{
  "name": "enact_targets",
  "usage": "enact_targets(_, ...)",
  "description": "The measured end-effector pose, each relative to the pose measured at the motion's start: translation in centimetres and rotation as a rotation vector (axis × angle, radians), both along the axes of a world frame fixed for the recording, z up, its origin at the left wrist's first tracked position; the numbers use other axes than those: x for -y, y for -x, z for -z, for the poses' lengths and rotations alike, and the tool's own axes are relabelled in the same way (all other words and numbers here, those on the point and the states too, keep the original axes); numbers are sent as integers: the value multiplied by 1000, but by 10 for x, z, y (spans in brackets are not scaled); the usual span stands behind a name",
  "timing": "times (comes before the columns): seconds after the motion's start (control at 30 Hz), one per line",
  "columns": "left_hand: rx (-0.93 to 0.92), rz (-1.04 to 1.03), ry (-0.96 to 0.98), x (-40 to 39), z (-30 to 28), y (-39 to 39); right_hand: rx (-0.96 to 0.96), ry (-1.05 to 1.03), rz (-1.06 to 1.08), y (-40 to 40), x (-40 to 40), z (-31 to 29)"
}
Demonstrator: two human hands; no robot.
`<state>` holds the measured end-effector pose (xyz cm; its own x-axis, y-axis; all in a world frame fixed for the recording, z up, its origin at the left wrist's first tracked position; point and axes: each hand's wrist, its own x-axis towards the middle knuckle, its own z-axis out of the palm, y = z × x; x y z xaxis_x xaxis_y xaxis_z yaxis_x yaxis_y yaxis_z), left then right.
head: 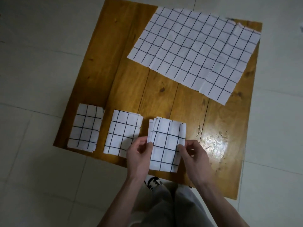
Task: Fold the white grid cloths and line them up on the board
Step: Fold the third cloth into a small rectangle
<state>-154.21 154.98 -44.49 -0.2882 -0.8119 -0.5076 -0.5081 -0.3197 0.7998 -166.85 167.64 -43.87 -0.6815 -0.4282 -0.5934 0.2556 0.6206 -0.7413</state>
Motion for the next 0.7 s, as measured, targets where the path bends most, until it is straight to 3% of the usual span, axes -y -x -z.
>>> enact_targets(0.3,120,-55,90,-8,30,18,-82,-115,-7,0,-4,23)
enact_targets(0.7,476,149,251,-17,22,33,-207,-147,-62,-2,-4,26)
